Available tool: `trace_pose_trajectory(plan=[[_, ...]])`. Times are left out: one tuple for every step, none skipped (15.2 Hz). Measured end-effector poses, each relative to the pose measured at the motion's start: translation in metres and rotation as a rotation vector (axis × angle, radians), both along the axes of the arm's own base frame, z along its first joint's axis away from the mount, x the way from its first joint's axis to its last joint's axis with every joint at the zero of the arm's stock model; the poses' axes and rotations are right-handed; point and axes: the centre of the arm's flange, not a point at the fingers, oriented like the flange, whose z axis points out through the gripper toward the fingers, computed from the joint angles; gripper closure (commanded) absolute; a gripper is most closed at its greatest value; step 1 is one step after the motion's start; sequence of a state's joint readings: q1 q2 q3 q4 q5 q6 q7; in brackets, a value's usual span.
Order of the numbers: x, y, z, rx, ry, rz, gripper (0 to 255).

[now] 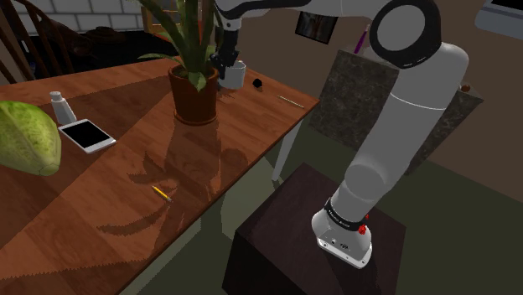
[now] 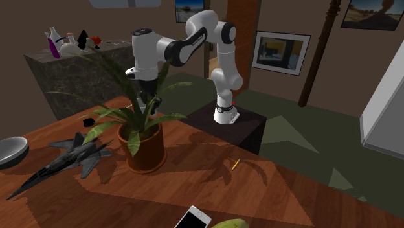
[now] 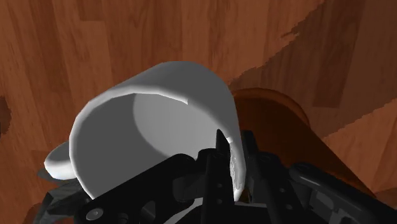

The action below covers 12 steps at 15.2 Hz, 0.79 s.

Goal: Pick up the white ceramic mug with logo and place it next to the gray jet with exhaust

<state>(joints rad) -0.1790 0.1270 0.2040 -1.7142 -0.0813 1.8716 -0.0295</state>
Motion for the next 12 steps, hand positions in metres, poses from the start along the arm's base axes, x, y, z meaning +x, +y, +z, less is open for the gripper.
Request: trace_pose_trajectory(plan=[[0.001, -0.011, -0.002, 0.001, -0.005, 0.002, 255], [0.002, -0.024, -0.005, 0.002, -0.007, 0.002, 255], [0.005, -0.036, -0.003, 0.003, -0.010, 0.005, 255], [0.007, -0.048, -0.001, 0.003, -0.013, 0.005, 255], [0.009, -0.061, -0.001, 0.003, -0.015, 0.005, 255], [0.014, -0.076, -0.001, 0.003, -0.016, 0.005, 255], [0.014, -0.088, 0.000, 0.003, -0.016, 0.005, 255], [0.017, -0.104, 0.001, 0.003, -0.016, 0.005, 255], [0.018, -0.114, -0.002, 0.003, -0.016, 0.005, 255], [0.018, -0.128, -0.001, 0.003, -0.016, 0.005, 255], [0.020, -0.141, 0.000, 0.003, -0.017, 0.005, 255], [0.021, -0.153, 0.000, 0.003, -0.016, 0.006, 255]])
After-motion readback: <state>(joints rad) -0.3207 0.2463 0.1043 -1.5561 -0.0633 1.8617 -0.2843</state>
